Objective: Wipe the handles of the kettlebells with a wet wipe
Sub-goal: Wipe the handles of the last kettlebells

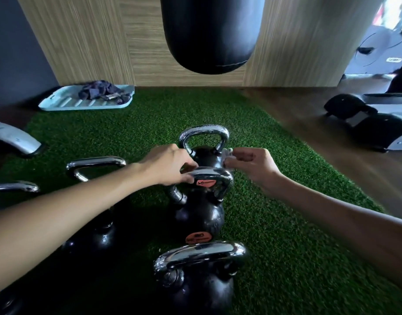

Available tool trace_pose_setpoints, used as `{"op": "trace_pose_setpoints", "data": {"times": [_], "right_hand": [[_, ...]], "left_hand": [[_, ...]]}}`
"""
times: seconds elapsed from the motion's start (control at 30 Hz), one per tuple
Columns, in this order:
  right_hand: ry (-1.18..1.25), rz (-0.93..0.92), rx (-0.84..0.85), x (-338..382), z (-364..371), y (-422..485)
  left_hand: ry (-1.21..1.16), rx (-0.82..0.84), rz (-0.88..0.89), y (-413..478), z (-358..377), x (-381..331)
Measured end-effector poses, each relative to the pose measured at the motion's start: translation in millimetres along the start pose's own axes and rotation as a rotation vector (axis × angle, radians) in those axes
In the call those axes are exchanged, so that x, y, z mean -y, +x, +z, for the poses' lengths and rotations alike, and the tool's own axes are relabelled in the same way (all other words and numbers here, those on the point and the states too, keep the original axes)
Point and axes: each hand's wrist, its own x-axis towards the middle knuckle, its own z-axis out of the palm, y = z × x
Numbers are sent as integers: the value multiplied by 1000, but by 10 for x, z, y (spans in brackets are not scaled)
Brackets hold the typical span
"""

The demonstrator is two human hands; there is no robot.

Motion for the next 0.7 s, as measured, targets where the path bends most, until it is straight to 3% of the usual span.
{"op": "trace_pose_setpoints", "data": {"times": [0.07, 0.17, 0.23, 0.33, 0.5, 0.6, 0.7], "right_hand": [[-24, -32, 23, 119, 7, -24], [-54, -93, -1, 232, 115, -23], [-43, -129, -1, 268, 203, -1], [-3, -166, 53, 332, 322, -10], [14, -261, -22, 450, 496, -15], [-57, -274, -32, 496, 552, -3], [-203, -293, 9, 488, 565, -1]], "left_hand": [[-128, 39, -62, 53, -23, 10], [-701, 54, -200, 0, -82, 84], [-942, 51, -259, -38, -126, 59], [-1083, 74, -264, -90, -165, 7], [-1228, 53, -375, -108, -41, 17], [-1408, 75, -441, -117, 30, 42], [-1403, 60, -469, -189, 40, 164]]}}
